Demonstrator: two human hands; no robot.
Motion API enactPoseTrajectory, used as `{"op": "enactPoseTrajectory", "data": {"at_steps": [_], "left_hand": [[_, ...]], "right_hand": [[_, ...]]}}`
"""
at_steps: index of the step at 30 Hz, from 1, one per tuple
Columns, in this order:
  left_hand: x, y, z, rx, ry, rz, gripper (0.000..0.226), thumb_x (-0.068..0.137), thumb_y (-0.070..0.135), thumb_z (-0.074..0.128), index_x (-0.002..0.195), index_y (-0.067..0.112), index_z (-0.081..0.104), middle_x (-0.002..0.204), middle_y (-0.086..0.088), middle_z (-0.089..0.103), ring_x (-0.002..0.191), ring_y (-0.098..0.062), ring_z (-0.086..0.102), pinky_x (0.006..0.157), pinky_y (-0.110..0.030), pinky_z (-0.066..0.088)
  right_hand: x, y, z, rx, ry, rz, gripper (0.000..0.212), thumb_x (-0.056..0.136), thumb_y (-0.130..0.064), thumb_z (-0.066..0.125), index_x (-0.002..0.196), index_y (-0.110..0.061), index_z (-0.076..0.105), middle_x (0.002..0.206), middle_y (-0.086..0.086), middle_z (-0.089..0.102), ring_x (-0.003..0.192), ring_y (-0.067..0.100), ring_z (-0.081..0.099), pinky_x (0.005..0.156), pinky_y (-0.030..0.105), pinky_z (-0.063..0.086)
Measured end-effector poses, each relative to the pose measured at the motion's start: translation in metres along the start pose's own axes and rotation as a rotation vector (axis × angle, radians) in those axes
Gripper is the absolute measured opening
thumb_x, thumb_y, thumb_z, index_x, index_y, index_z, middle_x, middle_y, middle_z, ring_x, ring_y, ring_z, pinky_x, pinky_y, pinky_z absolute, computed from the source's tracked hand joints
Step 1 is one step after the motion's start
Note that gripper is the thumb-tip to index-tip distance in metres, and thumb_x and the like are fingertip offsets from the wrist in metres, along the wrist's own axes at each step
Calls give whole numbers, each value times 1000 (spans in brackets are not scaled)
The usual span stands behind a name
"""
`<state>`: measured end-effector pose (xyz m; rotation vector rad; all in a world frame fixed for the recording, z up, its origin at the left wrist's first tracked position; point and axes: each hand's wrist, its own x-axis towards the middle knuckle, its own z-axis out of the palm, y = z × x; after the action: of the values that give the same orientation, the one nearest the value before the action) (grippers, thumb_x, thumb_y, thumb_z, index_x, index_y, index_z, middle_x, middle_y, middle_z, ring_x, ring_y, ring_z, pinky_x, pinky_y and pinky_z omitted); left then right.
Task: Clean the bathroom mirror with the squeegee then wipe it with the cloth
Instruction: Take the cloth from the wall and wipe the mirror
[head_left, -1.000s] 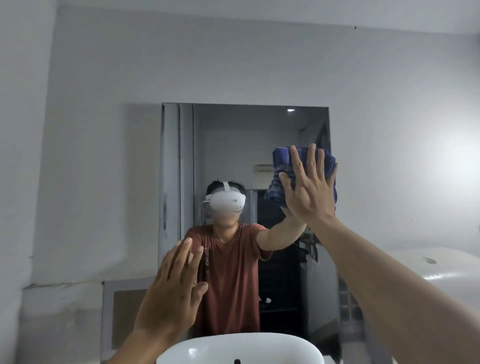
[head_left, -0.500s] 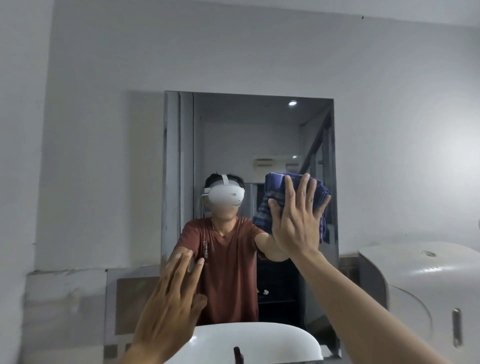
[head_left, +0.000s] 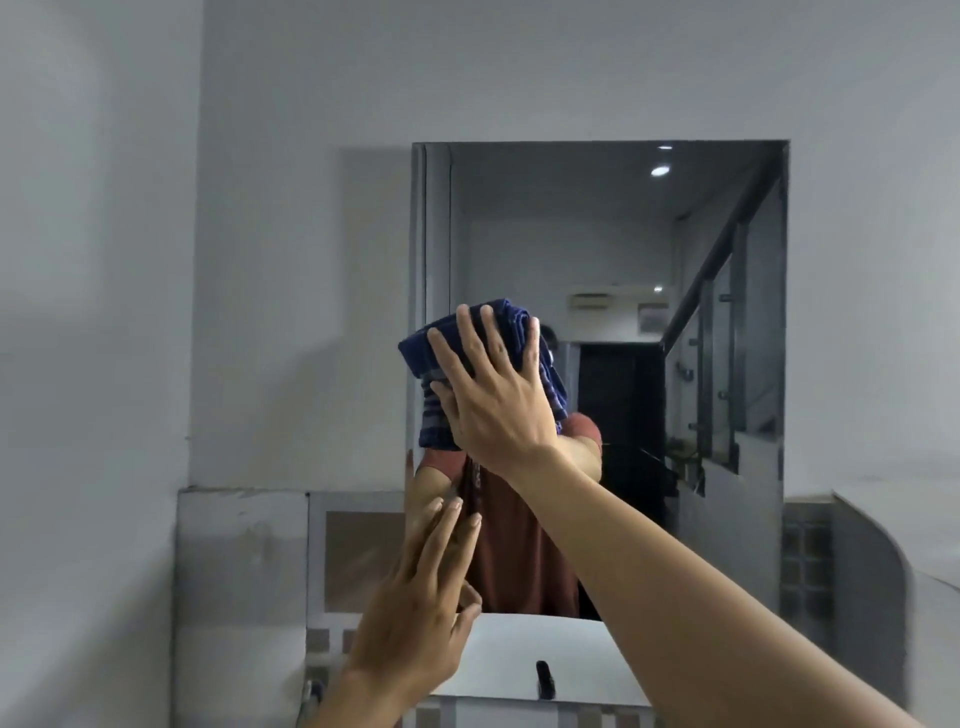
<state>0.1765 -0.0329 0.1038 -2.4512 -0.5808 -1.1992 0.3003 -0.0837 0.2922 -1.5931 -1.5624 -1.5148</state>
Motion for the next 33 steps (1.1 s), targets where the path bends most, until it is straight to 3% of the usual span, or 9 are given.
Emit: {"op": "enactPoseTrajectory", "data": {"at_steps": [5,8,12,17,21,27,30,33], "left_hand": [[-1,-3,0,-10,-13,10,101,81,46,75,158,13,20,167,-10,11,151,-32,20,104,-40,50],[-2,-3,-2,-22,19,28,106,80,42,77,159,13,13,167,-11,10,152,-32,20,106,-40,48],[-3,-3,-2,-2,54,43,100,83,38,72,159,13,13,167,-11,11,152,-32,18,110,-38,37],[-3,-6,0,196,15,78,78,91,48,50,155,7,28,163,-18,22,152,-34,18,120,-47,29],[-1,-4,-1,204,-6,51,75,94,47,44,155,9,26,164,-16,21,152,-35,17,117,-47,33],[0,-1,-5,233,-18,35,83,88,55,47,154,8,30,161,-18,25,148,-38,25,113,-47,32],[3,0,-9,221,-18,28,85,85,59,48,152,9,35,157,-18,31,146,-36,30,116,-43,36],[14,-1,-22,174,7,60,77,82,62,49,143,14,47,145,-15,43,132,-34,44,110,-42,40]], "right_hand": [[-27,-1,8,4,-81,-260,55,104,-36,37,158,-25,30,167,11,23,156,31,12,120,69,6],[-51,12,8,-10,-110,-307,57,103,-33,43,159,-25,29,168,10,22,157,29,10,121,68,4],[-77,39,1,-46,-72,-160,55,107,-39,37,159,-28,27,168,9,20,157,27,8,123,60,-8],[-92,83,-16,-70,-62,33,57,106,-44,31,160,-28,22,169,10,17,157,27,7,123,63,-1],[-104,115,-25,-57,-22,194,58,106,-44,32,160,-26,25,168,11,18,157,28,10,122,66,5],[-132,148,-26,3,35,468,61,105,-48,25,161,-24,18,170,9,10,157,26,3,123,62,-2],[-152,146,-21,45,64,536,60,105,-46,26,157,-17,26,169,11,11,157,26,5,123,63,-2],[-168,137,-16,46,55,554,58,105,-46,24,158,-20,22,169,11,9,157,28,4,122,65,0]]}}
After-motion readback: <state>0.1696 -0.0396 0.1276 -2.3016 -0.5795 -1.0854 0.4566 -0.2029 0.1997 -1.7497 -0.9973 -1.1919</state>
